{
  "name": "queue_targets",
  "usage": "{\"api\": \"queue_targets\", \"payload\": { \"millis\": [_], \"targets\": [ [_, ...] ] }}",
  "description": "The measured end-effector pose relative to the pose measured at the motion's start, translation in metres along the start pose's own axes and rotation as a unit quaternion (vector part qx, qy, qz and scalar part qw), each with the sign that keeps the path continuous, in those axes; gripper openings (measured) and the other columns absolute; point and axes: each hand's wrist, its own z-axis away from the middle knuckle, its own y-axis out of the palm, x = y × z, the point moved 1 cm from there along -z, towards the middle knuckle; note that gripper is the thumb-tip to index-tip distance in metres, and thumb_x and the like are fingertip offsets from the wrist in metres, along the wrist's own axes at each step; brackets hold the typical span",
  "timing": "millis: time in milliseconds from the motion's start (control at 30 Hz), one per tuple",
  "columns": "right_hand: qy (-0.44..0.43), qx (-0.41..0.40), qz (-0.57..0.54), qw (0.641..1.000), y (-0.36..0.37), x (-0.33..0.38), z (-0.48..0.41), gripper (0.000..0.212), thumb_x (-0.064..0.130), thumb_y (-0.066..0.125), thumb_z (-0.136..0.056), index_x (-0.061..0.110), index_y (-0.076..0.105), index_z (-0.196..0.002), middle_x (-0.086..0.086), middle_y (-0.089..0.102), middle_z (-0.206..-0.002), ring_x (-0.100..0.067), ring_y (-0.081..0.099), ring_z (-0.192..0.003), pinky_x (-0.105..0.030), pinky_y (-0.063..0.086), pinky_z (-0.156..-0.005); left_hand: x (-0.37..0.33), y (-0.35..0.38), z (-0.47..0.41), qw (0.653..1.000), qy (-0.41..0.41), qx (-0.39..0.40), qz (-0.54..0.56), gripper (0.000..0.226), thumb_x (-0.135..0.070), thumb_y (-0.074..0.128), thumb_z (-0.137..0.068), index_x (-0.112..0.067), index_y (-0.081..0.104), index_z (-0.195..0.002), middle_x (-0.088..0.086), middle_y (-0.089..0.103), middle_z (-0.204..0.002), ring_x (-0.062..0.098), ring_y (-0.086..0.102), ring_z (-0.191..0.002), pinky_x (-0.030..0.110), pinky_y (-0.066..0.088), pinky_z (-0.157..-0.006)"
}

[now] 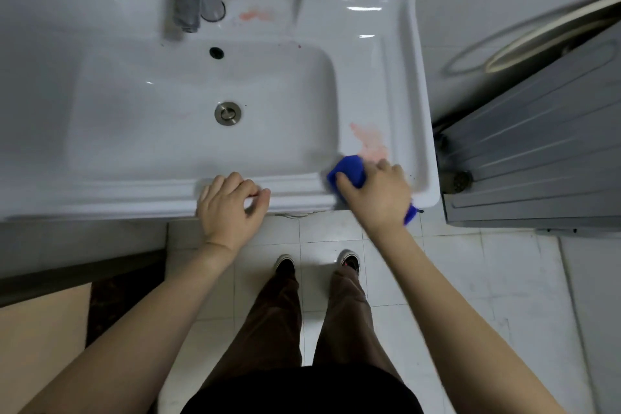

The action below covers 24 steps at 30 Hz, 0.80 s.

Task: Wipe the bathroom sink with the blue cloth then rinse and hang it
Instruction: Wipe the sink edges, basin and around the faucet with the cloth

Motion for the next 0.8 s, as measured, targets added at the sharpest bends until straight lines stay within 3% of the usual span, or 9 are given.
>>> {"api": "queue_targets", "payload": {
  "millis": [167,333,433,533,667,800],
  "targets": [
    [-0.090,0.043,-0.061,0.993,0.013,0.038,0.008,0.041,0.052,0.062,-0.083,0.015,0.055,-0.066,-0.001,0.051,-0.069,-0.023,0.042,-0.072,-0.030,0.027,-0.056,0.001,0.000,0.000,1.000,-0.010,0.012,-0.002,0.026,-0.032,0.060,-0.088,-0.017,0.062,-0.067,0.004,0.058,-0.072,0.030,0.053,-0.071,0.038,0.043,-0.068],
    [-0.053,0.018,0.001,0.998,-0.024,-0.053,-0.016,0.044,0.057,0.058,-0.082,0.015,0.061,-0.067,-0.002,0.052,-0.068,-0.029,0.049,-0.080,-0.032,0.036,-0.056,-0.002,-0.001,0.001,1.000,-0.027,0.007,0.001,0.028,-0.031,0.055,-0.090,-0.015,0.063,-0.068,0.004,0.057,-0.072,0.029,0.051,-0.072,0.037,0.040,-0.072],
    [-0.034,0.010,0.016,0.999,-0.036,-0.082,-0.029,0.042,0.053,0.061,-0.080,0.015,0.059,-0.062,-0.003,0.053,-0.065,-0.032,0.050,-0.081,-0.031,0.033,-0.055,-0.001,0.001,0.001,1.000,-0.028,0.012,-0.002,0.029,-0.029,0.054,-0.092,-0.014,0.066,-0.071,0.004,0.057,-0.073,0.029,0.049,-0.073,0.037,0.038,-0.072],
    [-0.042,0.022,0.008,0.999,-0.020,-0.047,-0.022,0.042,0.052,0.059,-0.081,0.013,0.064,-0.066,-0.005,0.058,-0.072,-0.031,0.051,-0.080,-0.031,0.030,-0.057,-0.002,0.002,0.001,0.999,-0.030,0.016,-0.004,0.027,-0.028,0.055,-0.092,-0.014,0.066,-0.073,0.004,0.058,-0.074,0.029,0.049,-0.075,0.038,0.037,-0.072],
    [-0.109,0.077,-0.038,0.990,0.001,0.013,-0.003,0.044,0.055,0.057,-0.084,0.014,0.055,-0.067,-0.005,0.056,-0.074,-0.028,0.048,-0.077,-0.031,0.029,-0.056,0.000,0.001,0.002,1.000,-0.019,0.017,0.002,0.029,-0.030,0.053,-0.093,-0.012,0.067,-0.075,0.005,0.058,-0.075,0.029,0.049,-0.076,0.038,0.036,-0.073],
    [-0.110,0.073,-0.022,0.991,-0.014,-0.028,-0.019,0.045,0.056,0.057,-0.085,0.014,0.066,-0.072,-0.006,0.064,-0.084,-0.029,0.052,-0.083,-0.031,0.032,-0.059,-0.001,-0.003,0.001,0.999,-0.021,0.034,0.019,0.032,-0.032,0.052,-0.093,-0.011,0.069,-0.076,0.005,0.058,-0.075,0.028,0.048,-0.075,0.036,0.035,-0.075]
  ]
}}
